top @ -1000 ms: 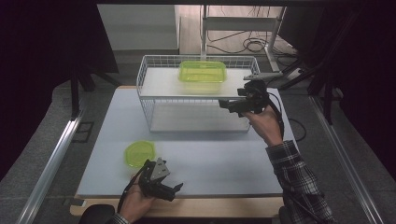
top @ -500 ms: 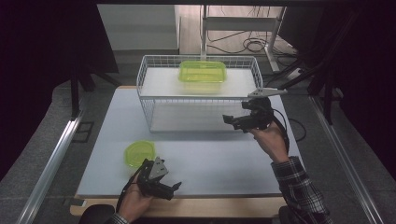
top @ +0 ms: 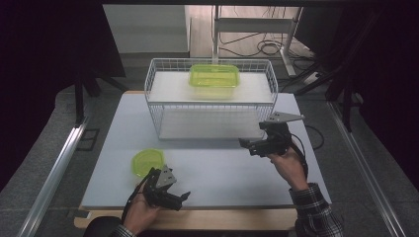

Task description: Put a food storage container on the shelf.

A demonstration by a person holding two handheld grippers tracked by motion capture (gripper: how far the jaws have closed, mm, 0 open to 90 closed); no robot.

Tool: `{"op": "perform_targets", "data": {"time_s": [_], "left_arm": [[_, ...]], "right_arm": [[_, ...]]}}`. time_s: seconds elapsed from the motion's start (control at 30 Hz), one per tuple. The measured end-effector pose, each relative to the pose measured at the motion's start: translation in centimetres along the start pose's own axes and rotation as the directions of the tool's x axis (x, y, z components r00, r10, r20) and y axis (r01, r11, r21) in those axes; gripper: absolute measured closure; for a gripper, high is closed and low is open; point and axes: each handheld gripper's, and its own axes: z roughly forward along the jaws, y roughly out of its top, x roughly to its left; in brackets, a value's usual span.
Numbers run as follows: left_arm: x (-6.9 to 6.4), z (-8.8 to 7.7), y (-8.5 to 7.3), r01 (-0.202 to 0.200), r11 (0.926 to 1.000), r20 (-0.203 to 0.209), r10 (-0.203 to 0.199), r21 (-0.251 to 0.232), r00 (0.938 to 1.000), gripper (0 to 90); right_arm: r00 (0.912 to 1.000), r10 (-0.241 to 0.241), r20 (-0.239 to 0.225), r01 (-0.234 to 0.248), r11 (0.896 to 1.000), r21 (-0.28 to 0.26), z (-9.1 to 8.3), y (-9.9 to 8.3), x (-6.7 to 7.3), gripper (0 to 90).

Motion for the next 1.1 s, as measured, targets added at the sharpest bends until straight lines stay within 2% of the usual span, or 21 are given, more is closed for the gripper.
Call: {"op": "perform_targets", "data": {"time_s": [0.2,0.4,0.6,0.77,0.83,0.97,1.1], "left_arm": [[0.0,0.0,0.0,-0.013,0.9999,-0.004,0.013,0.002,0.9999,3.1],[0.1,0.1,-0.2,-0.011,0.9999,-0.003,0.011,0.006,0.9999,2.7],[0.3,0.1,-0.3,-0.007,1.0,-0.006,0.007,-0.003,1.0,2.6],[0.2,0.3,-0.3,-0.012,0.9999,-0.001,0.012,0.001,0.9999,2.6],[0.2,0.3,-0.3,-0.013,0.9999,0.0,0.013,0.001,0.9999,2.6],[0.2,0.3,-0.3,-0.016,0.9999,-0.002,0.016,0.002,0.9999,2.6],[0.1,0.4,-0.3,-0.012,0.9999,0.005,0.012,0.005,0.9999,2.6]], "right_arm": [[0.9998,-0.014,0.015,0.014,1.0,0.021,0.3,-2.4,0.5,0.0],[0.9993,-0.032,0.016,0.032,0.999,0.027,0.4,-3.8,1.1,0.0],[0.9998,-0.017,0.004,0.017,1.0,0.022,0.7,-5.5,1.7,0.0],[0.9999,0.01,-0.006,-0.009,0.998,0.06,1.3,-7.4,1.7,0.0],[0.9999,0.011,-0.006,-0.01,0.998,0.066,1.4,-7.7,1.7,0.0],[1.0,0.002,-0.005,-0.001,0.996,0.086,1.8,-8.8,2.0,0.0],[0.9998,-0.019,-0.003,0.019,0.992,0.127,2.6,-10.4,2.0,0.1]]}}
